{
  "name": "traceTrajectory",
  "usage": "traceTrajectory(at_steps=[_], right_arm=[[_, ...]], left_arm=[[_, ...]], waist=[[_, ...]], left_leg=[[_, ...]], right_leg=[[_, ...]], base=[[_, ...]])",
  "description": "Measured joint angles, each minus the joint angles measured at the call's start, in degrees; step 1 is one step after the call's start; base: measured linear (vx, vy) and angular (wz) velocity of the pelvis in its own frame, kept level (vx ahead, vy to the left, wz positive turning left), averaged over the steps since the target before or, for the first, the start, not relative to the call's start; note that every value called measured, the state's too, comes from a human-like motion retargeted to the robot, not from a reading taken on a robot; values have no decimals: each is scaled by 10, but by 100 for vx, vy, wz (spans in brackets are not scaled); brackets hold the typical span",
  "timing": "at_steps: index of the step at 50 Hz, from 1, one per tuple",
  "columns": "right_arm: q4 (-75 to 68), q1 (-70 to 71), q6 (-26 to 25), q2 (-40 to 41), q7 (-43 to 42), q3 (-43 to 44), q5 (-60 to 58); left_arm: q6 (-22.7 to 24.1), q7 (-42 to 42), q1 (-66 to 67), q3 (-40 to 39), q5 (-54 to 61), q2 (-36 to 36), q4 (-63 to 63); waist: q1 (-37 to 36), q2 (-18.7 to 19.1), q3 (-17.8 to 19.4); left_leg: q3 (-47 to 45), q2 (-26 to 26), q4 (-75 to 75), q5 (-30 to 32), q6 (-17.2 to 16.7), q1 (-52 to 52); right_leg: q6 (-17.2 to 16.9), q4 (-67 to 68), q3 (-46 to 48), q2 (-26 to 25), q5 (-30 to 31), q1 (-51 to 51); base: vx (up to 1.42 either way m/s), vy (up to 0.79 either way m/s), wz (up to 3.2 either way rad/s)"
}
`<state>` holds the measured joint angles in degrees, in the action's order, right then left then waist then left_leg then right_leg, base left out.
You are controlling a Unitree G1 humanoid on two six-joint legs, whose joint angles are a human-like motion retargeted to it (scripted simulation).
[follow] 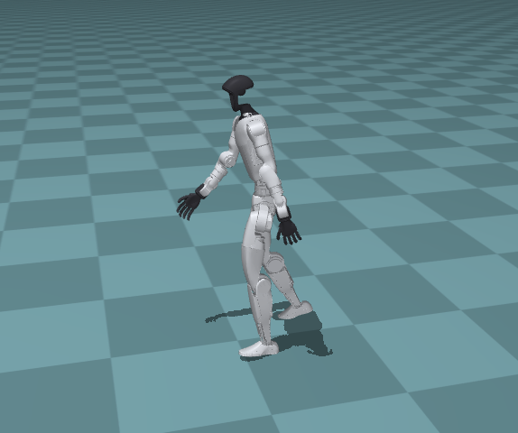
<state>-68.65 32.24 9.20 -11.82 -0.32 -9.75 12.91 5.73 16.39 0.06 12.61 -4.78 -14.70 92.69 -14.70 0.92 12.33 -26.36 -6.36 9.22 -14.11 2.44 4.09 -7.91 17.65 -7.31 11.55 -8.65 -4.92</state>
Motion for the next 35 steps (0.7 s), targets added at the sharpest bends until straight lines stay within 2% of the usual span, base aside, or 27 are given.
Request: traceTrajectory(at_steps=[3, 7, 10, 11, 12, 15, 18, 22, 24, 25, 27, 31, 35], right_arm=[[-1, -18, 0, 1, 20, -1, 16], [-33, -73, -4, -11, 21, 20, 13], [-70, -126, -14, -19, -11, 50, -37], [-83, -144, -21, -21, -20, 61, -59], [-97, -161, -29, -23, -27, 72, -79], [-137, -201, -46, -29, -18, 99, -121], [-175, -226, -57, -38, 31, 115, -141], [-206, -246, -65, -57, 75, 128, -141], [-212, -249, -69, -69, 77, 130, -132], [-213, -249, -72, -76, 76, 130, -127], [-213, -244, -78, -87, 70, 126, -119], [-206, -215, -66, -105, 59, 92, -91], [-194, -158, -74, -115, 25, 57, -79]], left_arm=[[0, 3, -8, 7, -4, -22, 9], [5, -28, -57, -11, 3, -55, -7], [11, -95, -117, -33, 42, -67, -27], [9, -121, -141, -42, 48, -65, -33], [5, -144, -165, -50, 53, -63, -40], [-10, -181, -239, -69, 44, -44, -63], [-15, -163, -300, -58, 30, -15, -94], [-8, -135, -354, 1, 5, 22, -154], [-3, -137, -367, 43, -5, 33, -196], [-2, -141, -371, 64, -10, 36, -221], [1, -148, -368, 96, -26, 35, -270], [8, -144, -325, 117, -65, 24, -336], [-18, -117, -249, 95, -71, 26, -334]], waist=[[-18, -6, -3], [-30, -31, -8], [-27, -46, -11], [-22, -49, -12], [-16, -50, -13], [13, -49, -12], [50, -43, -12], [104, -31, -12], [128, -26, -8], [138, -24, -3], [149, -21, 5], [159, -2, 16], [176, 5, 16]], left_leg=[[49, 11, -54, 44, 3, -13], [88, 30, -11, -21, 11, -54], [110, 40, 15, -51, 2, -80], [118, 42, 20, -55, -3, -88], [127, 43, 23, -58, -8, -97], [157, 41, 9, -54, -29, -131], [190, 34, -26, -37, -38, -172], [228, 24, -50, -20, -44, -211], [243, 22, -46, -16, -49, -226], [250, 23, -41, -14, -51, -235], [251, 27, -24, -10, -49, -254], [219, 23, 68, 13, -43, -266], [140, 8, 290, 50, -28, -190]], right_leg=[[10, 29, -3, -4, 6, -29], [11, 177, -3, 3, 67, -12], [7, 336, 15, 7, 156, 47], [15, 380, 38, 19, 176, 70], [26, 419, 62, 33, 180, 92], [68, 483, 131, 68, 85, 142], [68, 453, 148, 52, 34, 182], [52, 285, 161, 30, -12, 207], [45, 140, 166, 23, 1, 195], [41, 55, 169, 21, 18, 181], [35, -27, 159, 19, 69, 160], [27, 26, 125, 7, -3, 129], [23, 39, 96, 8, -32, 92]], base=[[73, 30, 3], [75, 32, 53], [73, 25, 86], [71, 20, 99], [69, 18, 104], [67, 11, 107], [65, 1, 102], [66, -9, 90], [69, -17, 69], [71, -20, 40], [73, -23, -3], [76, -22, -61], [71, -15, -75]])
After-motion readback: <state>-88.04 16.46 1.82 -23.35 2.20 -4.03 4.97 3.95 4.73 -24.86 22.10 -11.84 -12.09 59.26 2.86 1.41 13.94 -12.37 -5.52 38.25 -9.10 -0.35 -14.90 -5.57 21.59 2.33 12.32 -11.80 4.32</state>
